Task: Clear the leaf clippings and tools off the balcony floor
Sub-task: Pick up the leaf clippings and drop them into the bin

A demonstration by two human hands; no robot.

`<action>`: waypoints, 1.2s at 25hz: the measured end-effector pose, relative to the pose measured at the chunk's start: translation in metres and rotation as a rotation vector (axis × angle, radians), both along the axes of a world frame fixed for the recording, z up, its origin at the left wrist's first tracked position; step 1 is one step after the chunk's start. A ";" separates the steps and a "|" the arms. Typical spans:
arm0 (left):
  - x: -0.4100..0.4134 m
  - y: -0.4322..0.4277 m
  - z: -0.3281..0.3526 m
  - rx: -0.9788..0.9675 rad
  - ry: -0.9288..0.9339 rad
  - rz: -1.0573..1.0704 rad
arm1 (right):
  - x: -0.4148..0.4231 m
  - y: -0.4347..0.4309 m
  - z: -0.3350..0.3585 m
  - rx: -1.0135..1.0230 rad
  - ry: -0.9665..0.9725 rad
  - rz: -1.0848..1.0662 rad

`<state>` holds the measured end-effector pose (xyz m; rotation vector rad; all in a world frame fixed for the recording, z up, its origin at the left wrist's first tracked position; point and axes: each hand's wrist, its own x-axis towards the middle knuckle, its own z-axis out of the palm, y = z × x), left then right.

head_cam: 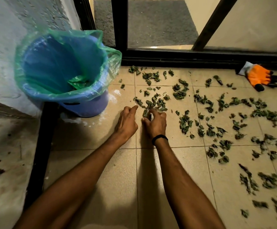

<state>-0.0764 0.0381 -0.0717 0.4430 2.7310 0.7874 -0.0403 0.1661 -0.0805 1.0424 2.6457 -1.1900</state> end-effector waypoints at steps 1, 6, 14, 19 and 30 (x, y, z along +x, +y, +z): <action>-0.003 0.008 0.001 -0.014 0.008 -0.023 | -0.001 0.000 0.000 0.061 -0.008 0.013; -0.028 0.040 -0.002 -0.081 0.068 -0.067 | 0.009 0.017 0.004 0.111 0.038 -0.113; 0.002 0.036 -0.038 -0.010 0.242 0.010 | -0.015 0.054 0.000 0.035 -0.014 -0.106; 0.002 0.036 -0.036 0.081 0.240 0.105 | -0.021 0.046 -0.012 0.191 0.031 -0.043; 0.012 0.011 0.154 0.640 0.426 0.287 | -0.045 0.008 0.095 -0.362 0.459 -0.246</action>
